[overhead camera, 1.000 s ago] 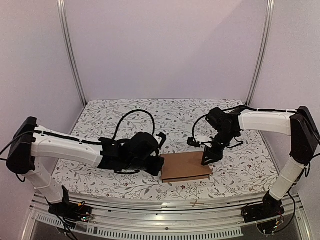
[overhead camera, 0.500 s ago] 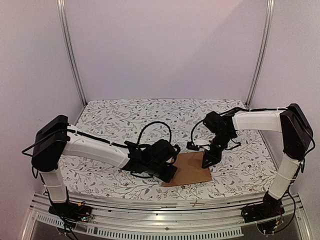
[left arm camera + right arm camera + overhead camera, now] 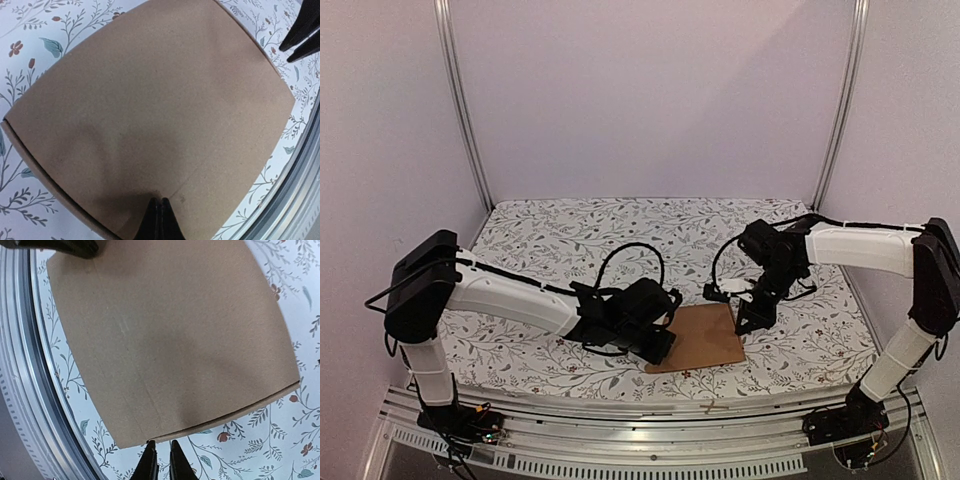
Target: Fold the paper box
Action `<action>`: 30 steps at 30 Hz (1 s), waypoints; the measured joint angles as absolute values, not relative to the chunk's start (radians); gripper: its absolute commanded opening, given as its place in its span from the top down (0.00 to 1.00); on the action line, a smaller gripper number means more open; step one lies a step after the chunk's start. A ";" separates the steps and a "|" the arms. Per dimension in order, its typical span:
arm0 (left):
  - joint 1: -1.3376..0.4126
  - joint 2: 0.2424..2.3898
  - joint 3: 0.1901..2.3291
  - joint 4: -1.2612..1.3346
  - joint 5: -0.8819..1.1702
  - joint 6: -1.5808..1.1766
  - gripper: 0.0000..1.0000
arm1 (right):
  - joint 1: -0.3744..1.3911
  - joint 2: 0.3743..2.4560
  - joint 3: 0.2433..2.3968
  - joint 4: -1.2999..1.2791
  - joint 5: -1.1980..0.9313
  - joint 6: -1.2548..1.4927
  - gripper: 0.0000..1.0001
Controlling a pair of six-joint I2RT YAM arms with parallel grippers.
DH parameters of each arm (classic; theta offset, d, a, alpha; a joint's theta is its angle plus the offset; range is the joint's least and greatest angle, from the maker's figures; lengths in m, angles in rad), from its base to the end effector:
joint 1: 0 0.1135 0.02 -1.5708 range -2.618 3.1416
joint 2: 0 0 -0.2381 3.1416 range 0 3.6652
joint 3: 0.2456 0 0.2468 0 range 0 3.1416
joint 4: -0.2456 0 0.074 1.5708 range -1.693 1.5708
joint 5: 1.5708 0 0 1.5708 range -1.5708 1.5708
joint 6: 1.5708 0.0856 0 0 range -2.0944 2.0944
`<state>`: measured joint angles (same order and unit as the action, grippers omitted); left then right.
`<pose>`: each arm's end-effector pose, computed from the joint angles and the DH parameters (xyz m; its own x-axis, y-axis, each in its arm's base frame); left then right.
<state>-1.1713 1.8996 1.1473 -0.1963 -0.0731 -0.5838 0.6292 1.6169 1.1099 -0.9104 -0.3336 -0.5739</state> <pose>0.1635 -0.3712 0.0896 -0.7610 0.3892 -0.5190 0.5786 0.7690 -0.2717 0.2204 0.1951 0.1345 -0.3472 -0.8872 -0.3040 -0.9347 0.3011 0.1888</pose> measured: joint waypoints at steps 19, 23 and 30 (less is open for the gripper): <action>-1.198 1.772 1.128 -0.202 -0.215 -0.522 0.68 | 0.657 1.592 1.161 -0.981 -0.269 -0.598 0.58; -1.218 1.655 1.111 -0.184 -0.315 -0.546 0.66 | 0.633 1.560 1.269 -0.990 -0.265 -0.625 0.53; -1.234 1.611 0.971 -0.224 -0.432 -0.669 0.62 | 0.538 1.822 1.492 -0.980 -0.307 -0.642 0.45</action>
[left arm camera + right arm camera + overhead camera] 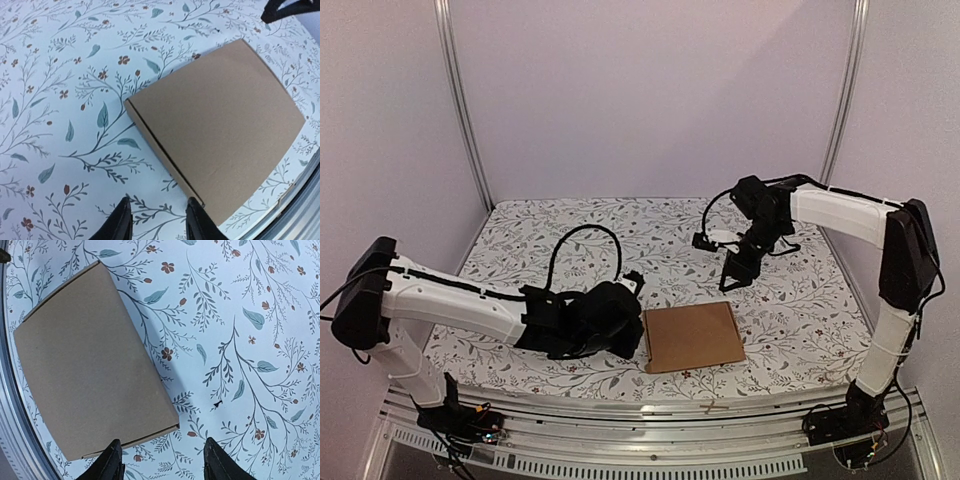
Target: Fold the paper box
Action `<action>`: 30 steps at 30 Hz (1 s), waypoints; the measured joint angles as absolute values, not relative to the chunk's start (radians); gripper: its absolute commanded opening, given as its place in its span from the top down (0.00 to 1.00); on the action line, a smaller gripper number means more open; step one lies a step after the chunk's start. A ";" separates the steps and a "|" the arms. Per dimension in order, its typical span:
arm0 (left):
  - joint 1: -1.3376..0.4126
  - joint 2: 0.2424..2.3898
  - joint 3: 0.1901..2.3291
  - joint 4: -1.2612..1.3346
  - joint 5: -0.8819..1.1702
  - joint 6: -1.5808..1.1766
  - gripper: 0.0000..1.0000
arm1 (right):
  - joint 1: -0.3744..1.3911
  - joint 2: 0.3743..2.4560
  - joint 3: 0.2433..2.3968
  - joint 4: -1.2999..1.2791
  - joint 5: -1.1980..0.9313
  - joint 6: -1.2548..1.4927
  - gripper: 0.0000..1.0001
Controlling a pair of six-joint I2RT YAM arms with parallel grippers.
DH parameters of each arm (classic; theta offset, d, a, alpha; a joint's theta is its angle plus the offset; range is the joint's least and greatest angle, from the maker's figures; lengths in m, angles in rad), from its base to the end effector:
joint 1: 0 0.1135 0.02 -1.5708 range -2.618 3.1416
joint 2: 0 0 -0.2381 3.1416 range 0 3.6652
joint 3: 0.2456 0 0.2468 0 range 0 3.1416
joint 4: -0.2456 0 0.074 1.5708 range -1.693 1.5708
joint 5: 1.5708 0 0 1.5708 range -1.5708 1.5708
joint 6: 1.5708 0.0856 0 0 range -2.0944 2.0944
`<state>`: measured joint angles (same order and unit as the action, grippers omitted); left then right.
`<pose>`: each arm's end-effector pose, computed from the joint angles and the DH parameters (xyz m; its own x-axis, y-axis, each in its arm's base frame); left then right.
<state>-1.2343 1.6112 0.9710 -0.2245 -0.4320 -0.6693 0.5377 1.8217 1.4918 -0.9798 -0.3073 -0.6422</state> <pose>0.1513 -0.3241 0.1411 -0.6732 0.2181 -0.7065 0.4461 0.8819 -0.1527 0.3004 0.2093 0.1730 -0.3319 -0.8626 -0.3817 -0.9416 0.3272 0.0794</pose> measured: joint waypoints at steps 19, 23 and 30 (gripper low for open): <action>-1.449 1.563 0.857 -0.307 -0.617 -0.802 0.60 | 0.517 2.012 1.457 -1.193 -0.516 -0.606 0.49; -1.464 1.557 0.839 -0.303 -0.637 -0.815 0.60 | 0.517 1.952 1.431 -1.197 -0.487 -0.591 0.50; -1.464 1.593 0.844 -0.297 -0.639 -0.829 0.60 | 0.518 2.018 1.556 -1.129 -0.498 -0.542 0.58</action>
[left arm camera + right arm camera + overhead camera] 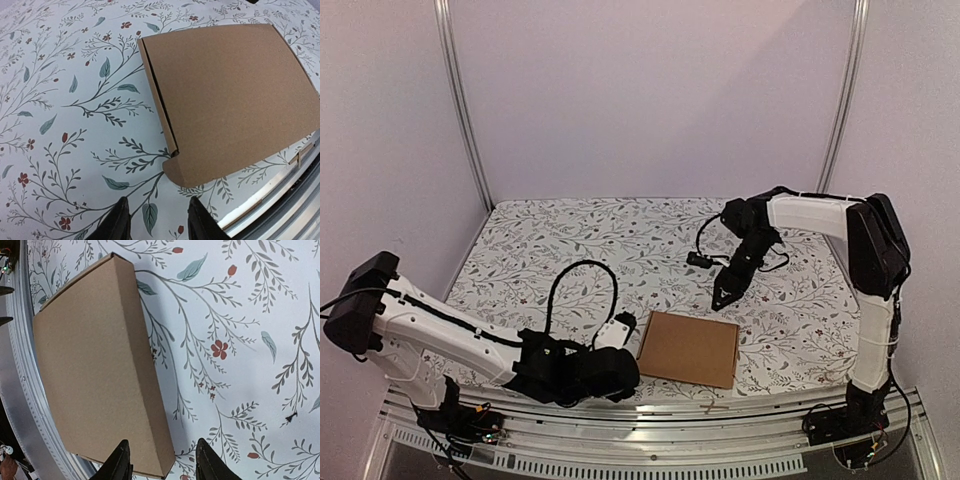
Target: Fold the paper box
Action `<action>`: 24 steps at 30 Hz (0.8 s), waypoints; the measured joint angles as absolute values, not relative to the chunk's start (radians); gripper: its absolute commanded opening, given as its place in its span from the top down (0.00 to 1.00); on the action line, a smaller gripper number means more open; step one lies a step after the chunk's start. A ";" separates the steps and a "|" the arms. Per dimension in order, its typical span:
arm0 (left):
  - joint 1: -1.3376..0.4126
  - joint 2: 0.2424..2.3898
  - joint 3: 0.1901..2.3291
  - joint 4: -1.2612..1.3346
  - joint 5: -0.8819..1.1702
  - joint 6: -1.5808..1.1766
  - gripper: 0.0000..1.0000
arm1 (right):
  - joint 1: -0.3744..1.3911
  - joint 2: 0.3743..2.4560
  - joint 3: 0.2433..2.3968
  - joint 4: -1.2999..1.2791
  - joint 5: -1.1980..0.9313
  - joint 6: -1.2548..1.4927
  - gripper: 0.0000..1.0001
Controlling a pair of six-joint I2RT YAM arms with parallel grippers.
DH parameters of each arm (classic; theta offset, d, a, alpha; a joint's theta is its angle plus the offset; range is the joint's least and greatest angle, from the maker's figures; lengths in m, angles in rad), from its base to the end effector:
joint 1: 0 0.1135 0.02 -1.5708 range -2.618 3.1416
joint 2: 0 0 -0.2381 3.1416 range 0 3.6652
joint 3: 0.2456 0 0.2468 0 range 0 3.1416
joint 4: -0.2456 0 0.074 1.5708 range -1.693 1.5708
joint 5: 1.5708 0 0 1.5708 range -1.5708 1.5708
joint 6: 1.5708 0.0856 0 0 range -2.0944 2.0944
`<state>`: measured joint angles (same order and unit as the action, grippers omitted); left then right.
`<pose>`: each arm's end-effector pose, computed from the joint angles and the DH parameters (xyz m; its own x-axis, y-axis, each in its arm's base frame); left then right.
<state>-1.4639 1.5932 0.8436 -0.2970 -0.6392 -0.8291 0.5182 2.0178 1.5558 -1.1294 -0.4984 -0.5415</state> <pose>0.0842 -0.3056 0.1088 -0.6273 0.2995 -0.7189 0.4495 0.8931 -0.0202 0.2932 0.2143 0.1261 -0.5245 -0.8202 -0.2287 -0.8131 0.4028 0.4202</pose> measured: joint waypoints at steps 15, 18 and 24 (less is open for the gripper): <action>-1.464 1.562 0.826 -0.334 -0.682 -0.884 0.59 | 0.537 2.158 1.573 -1.120 -0.594 -0.538 0.85; -1.464 1.562 0.827 -0.345 -0.692 -0.884 0.59 | 0.535 2.170 1.578 -1.127 -0.617 -0.528 0.85; -1.464 1.561 0.828 -0.359 -0.702 -0.884 0.59 | 0.533 2.175 1.578 -1.129 -0.630 -0.504 0.86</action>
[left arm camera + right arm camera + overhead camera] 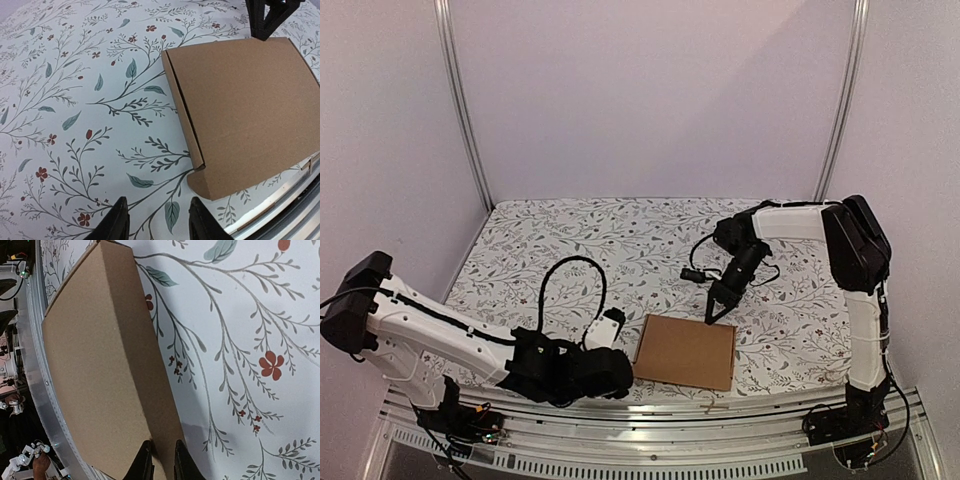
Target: Fold the paper box
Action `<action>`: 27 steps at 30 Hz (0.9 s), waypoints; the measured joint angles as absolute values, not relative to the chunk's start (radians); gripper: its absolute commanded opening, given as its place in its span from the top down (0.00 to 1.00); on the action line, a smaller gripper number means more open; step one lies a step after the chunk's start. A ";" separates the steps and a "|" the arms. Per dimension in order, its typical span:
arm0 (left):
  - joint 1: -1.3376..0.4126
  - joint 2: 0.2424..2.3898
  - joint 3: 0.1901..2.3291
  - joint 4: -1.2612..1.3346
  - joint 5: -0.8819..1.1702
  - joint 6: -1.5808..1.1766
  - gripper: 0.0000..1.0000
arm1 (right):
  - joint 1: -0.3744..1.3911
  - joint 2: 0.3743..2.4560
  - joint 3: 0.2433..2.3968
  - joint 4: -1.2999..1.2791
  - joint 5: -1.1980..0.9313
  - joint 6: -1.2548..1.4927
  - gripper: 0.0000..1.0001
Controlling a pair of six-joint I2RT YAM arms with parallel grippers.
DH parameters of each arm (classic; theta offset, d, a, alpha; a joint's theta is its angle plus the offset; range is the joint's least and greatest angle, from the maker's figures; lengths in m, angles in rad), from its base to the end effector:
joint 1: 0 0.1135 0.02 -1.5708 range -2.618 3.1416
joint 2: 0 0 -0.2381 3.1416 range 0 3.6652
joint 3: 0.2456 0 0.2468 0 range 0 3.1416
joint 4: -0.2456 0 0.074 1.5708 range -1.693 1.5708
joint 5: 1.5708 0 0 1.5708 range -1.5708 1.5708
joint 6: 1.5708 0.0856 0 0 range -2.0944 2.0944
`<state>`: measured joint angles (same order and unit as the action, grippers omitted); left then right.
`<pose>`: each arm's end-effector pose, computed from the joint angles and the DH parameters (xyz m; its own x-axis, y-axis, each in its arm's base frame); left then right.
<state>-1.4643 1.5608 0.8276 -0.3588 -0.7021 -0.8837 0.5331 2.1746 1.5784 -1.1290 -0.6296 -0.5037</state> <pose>0.0868 -0.2923 0.1123 -0.6223 0.2683 -0.7354 0.3886 0.9214 0.0074 0.2887 0.2289 0.0832 -0.5847 -0.7980 -0.1461 -0.7022 0.4076 0.5838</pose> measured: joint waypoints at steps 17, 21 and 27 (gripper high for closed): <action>-1.417 1.551 0.811 -0.196 -0.645 -0.739 0.41 | 0.460 2.229 1.598 -1.100 -0.609 -0.415 0.86; -1.370 1.641 0.833 -0.102 -0.624 -0.659 0.42 | 0.460 2.229 1.598 -1.100 -0.618 -0.415 0.85; -1.337 1.794 0.971 -0.071 -0.625 -0.566 0.42 | 0.460 2.229 1.598 -1.100 -0.620 -0.416 0.84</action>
